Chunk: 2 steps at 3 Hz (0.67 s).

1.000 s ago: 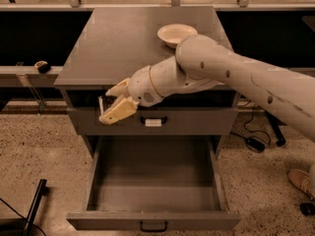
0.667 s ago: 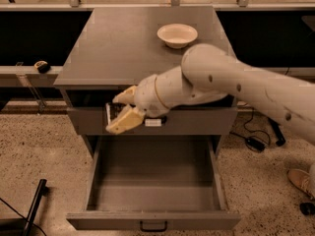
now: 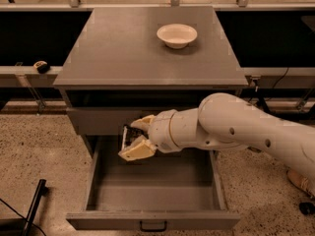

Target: Place rxbar chocolate into middle drawer

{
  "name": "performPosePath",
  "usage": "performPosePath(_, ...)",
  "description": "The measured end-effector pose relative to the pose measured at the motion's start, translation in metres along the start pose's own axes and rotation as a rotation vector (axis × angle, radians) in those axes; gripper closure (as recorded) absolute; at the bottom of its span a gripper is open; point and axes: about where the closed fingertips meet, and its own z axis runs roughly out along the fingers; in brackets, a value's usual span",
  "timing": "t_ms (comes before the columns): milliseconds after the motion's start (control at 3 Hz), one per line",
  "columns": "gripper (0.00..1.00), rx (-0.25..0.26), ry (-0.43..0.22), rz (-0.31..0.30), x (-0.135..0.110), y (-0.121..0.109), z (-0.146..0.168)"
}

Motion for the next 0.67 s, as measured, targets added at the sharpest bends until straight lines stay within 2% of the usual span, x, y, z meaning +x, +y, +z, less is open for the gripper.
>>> performPosePath(333,1.00,-0.026,-0.007,-0.033,-0.011,0.005,0.001)
performPosePath(667,1.00,0.004,-0.041,0.027,0.051,0.009,0.018)
